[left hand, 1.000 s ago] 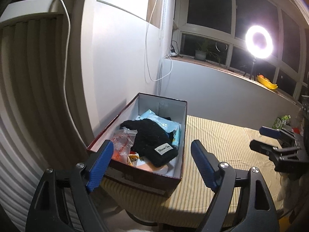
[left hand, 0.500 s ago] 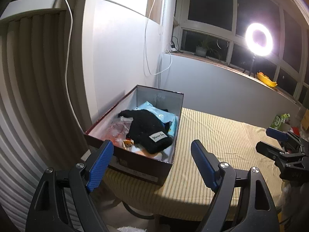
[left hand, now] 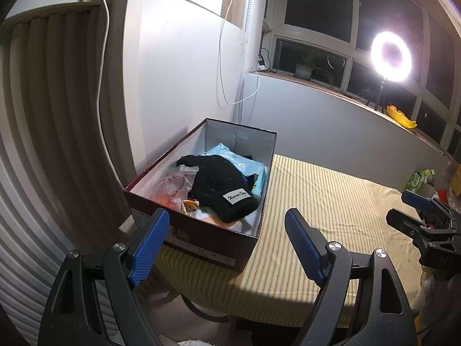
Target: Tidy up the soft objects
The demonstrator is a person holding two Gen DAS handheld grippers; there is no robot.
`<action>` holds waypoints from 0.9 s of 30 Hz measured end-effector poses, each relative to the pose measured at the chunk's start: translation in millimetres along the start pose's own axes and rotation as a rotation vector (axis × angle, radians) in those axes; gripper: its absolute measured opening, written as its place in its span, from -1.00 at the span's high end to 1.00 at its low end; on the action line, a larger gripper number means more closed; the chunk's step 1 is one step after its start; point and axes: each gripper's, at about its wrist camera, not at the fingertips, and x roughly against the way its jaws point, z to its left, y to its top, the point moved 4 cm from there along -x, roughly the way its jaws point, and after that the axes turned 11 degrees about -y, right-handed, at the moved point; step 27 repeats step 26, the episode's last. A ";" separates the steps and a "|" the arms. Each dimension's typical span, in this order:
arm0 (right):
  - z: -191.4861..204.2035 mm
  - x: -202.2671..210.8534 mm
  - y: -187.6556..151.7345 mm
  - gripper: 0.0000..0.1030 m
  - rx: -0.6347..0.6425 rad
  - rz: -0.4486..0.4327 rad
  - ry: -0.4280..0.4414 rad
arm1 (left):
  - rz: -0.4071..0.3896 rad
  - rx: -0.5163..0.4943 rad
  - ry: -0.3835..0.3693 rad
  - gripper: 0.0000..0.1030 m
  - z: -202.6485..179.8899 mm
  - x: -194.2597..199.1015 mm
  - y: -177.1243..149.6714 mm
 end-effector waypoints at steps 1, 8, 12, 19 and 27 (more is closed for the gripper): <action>-0.2 -0.1 0.0 -0.62 0.000 0.000 -0.002 | 0.001 0.001 -0.002 -0.60 -0.1 0.2 0.0; -2.8 0.7 -1.0 -0.62 -0.003 0.003 -0.007 | 0.002 0.008 -0.016 -0.60 -1.0 0.6 -0.2; -4.0 0.5 -2.4 -0.62 -0.006 0.007 -0.007 | 0.005 0.017 -0.034 -0.60 -1.7 0.4 -0.7; -5.7 0.1 -5.3 -0.62 -0.007 0.012 -0.015 | 0.004 0.043 -0.013 -0.60 1.4 0.5 -1.5; -8.4 -0.5 -7.7 -0.62 -0.014 0.019 -0.016 | -0.026 0.033 -0.002 -0.60 4.2 3.7 -0.7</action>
